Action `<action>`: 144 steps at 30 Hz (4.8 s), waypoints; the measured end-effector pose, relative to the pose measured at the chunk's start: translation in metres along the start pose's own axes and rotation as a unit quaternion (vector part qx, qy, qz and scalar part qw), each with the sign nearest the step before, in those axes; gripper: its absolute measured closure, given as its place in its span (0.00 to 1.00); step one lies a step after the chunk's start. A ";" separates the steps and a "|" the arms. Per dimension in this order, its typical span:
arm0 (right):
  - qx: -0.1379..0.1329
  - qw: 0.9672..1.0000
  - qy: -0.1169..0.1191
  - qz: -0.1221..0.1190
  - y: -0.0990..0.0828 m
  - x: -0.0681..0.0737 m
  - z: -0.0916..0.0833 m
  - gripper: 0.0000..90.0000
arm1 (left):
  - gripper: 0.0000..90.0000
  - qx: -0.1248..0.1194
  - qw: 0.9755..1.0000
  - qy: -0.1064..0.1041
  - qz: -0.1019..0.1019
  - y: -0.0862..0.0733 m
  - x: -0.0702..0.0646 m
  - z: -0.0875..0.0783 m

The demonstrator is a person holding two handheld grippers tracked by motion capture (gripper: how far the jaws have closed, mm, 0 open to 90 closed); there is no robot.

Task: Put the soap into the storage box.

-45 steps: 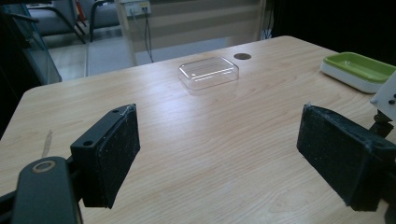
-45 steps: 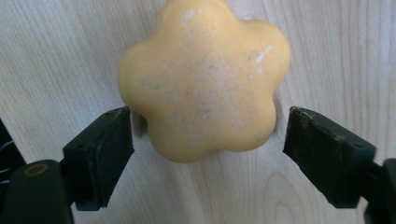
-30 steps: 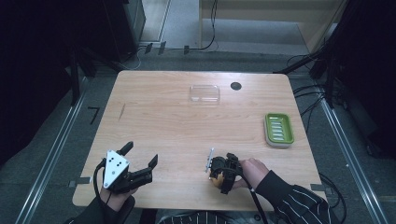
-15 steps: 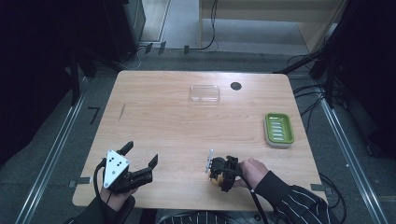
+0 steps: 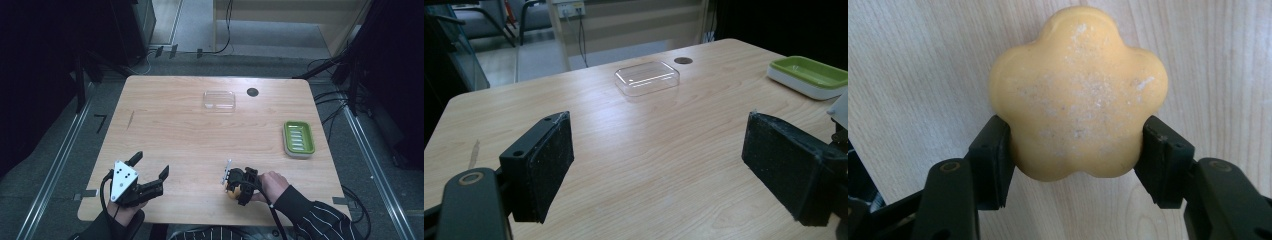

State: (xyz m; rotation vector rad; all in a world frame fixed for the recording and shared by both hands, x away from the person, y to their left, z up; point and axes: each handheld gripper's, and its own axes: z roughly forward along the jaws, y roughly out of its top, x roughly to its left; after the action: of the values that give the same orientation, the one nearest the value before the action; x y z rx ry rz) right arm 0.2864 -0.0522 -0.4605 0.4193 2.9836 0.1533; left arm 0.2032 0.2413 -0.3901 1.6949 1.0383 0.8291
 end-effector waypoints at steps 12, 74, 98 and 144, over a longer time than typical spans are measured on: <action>-0.003 1.000 -0.006 0.025 -0.014 -0.006 -0.006 0.45 | 0.15 0.000 1.000 0.001 -0.001 0.000 0.000 0.000; 0.003 0.977 -0.067 0.203 -0.096 -0.049 -0.026 0.44 | 0.15 0.000 1.000 0.000 -0.001 0.000 0.000 0.000; -0.006 0.964 -0.087 0.249 -0.111 -0.070 -0.035 0.44 | 0.15 -0.001 1.000 -0.002 0.001 0.000 0.000 0.001; -0.028 0.944 -0.105 0.313 -0.122 -0.118 -0.052 0.44 | 0.15 0.002 1.000 -0.002 0.002 0.000 -0.001 0.001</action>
State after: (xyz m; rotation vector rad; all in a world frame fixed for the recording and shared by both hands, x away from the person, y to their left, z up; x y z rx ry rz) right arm 0.3593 -0.2065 -0.4110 1.2736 2.5276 0.2308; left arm 0.2039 0.2399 -0.3902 1.7020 1.0354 0.8263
